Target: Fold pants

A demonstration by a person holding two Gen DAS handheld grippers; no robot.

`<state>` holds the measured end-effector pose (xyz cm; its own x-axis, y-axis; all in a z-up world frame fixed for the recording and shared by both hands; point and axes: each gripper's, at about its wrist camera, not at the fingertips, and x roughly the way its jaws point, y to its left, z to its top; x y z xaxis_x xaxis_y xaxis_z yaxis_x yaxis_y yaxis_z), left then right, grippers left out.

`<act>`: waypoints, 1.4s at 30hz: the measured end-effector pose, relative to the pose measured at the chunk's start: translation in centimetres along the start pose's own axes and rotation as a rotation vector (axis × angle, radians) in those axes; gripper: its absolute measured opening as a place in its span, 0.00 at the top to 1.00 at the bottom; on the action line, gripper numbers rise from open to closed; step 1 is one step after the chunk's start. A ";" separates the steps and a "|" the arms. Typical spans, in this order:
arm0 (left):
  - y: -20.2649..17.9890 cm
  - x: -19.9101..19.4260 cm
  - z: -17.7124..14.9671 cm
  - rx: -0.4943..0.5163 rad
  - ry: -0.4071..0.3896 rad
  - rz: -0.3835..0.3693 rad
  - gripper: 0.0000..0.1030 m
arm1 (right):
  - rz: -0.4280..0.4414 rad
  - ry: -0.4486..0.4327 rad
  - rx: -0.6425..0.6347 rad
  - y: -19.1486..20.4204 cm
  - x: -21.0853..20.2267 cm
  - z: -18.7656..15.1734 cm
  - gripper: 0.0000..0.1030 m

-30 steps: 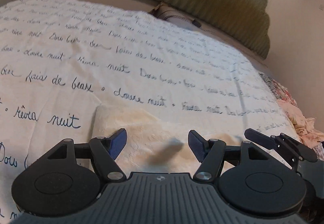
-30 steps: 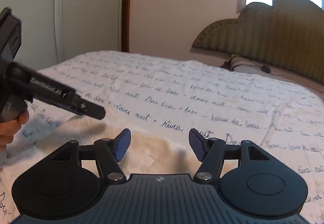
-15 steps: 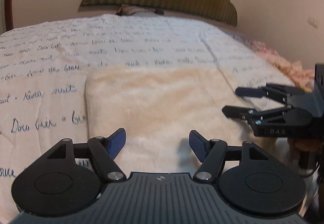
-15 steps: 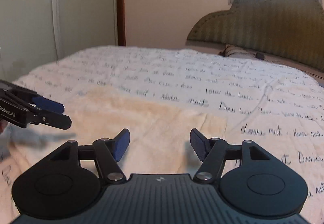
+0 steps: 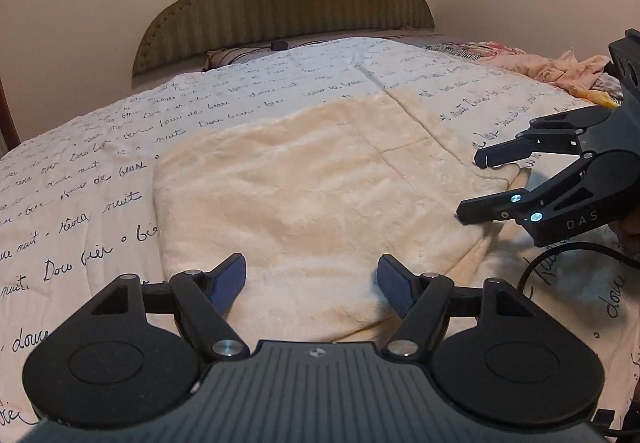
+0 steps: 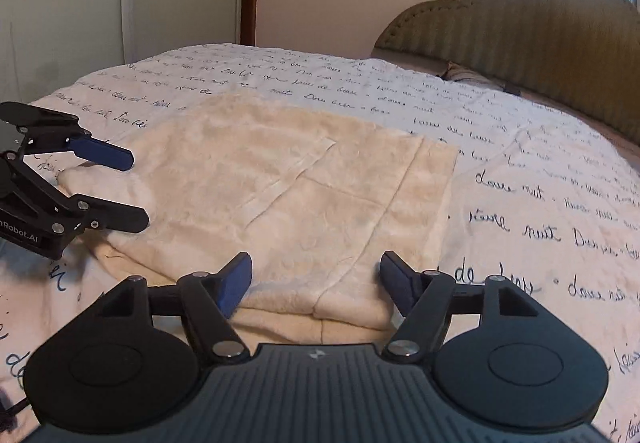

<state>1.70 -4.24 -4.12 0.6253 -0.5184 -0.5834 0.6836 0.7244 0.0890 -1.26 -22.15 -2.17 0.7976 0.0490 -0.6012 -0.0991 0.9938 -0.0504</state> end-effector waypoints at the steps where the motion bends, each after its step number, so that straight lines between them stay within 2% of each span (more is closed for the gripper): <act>1: 0.0 -0.2 0.1 -0.001 -0.004 0.008 0.26 | 0.002 0.004 0.001 -0.1 -0.3 0.0 0.32; 3: 0.3 -0.9 0.2 -0.013 -0.030 0.021 0.26 | -0.022 -0.009 0.011 -0.2 -1.0 0.4 0.31; 6: 0.2 -0.7 -0.3 0.001 -0.021 0.014 0.25 | -0.075 -0.089 -0.036 0.9 -2.2 0.7 0.31; 7: -0.1 -0.7 -0.6 0.017 -0.024 0.020 0.25 | -0.051 -0.079 -0.038 1.0 -2.0 0.6 0.31; 9: -0.4 -1.0 -0.7 0.040 -0.033 0.024 0.25 | -0.017 0.009 -0.065 1.2 -0.5 -0.1 0.30; 11: 0.1 -1.7 -0.5 0.034 -0.054 0.012 0.24 | -0.004 0.002 -0.060 1.0 -1.0 -0.4 0.30; 14: 2.1 -2.5 -0.1 -0.029 -0.090 0.010 0.21 | 0.055 -0.026 0.043 -1.3 -2.4 0.1 0.30; 18: 5.8 -1.7 0.7 -0.158 -0.066 0.073 0.17 | 0.042 -0.075 0.329 -6.7 -2.7 0.1 0.29; 21: 9.5 -0.5 1.1 -0.342 -0.022 -0.002 0.17 | 0.147 -0.068 0.508 -10.5 -1.3 -0.4 0.29; 25: 13.4 2.5 0.6 -0.590 0.097 -0.186 0.17 | 0.357 -0.046 0.694 -13.3 1.4 -1.1 0.29; 26: 13.9 3.2 0.4 -0.629 0.120 -0.222 0.17 | 0.381 -0.029 0.723 -13.7 2.1 -1.2 0.29; 28: 14.6 3.8 0.4 -0.663 0.126 -0.258 0.16 | 0.414 0.019 0.758 -14.4 3.5 -1.4 0.29; 29: 14.9 4.0 0.5 -0.670 0.132 -0.289 0.13 | 0.435 0.028 0.771 -14.7 3.9 -1.5 0.29; 30: 15.2 4.3 0.5 -0.681 0.138 -0.324 0.09 | 0.463 0.034 0.788 -14.9 4.2 -1.7 0.29; 32: 15.6 4.9 0.4 -0.726 0.145 -0.395 0.07 | 0.541 0.034 0.816 -15.5 4.6 -1.6 0.28; 35: 16.2 6.5 0.3 -0.792 0.150 -0.493 0.07 | 0.603 0.034 0.844 -15.6 5.3 -1.3 0.27; 40: 15.8 7.8 0.9 -0.844 0.128 -0.529 0.04 | 0.603 0.015 0.908 -16.4 7.6 -1.0 0.29; 42: 15.5 8.0 1.1 -0.860 0.116 -0.521 0.11 | 0.598 -0.001 0.925 -16.7 8.1 -1.0 0.29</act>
<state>17.71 2.37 -6.49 0.2548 -0.8491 -0.4627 0.3290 0.5261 -0.7842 6.29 -38.44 -6.97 0.7698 0.5472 -0.3286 0.0137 0.5005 0.8656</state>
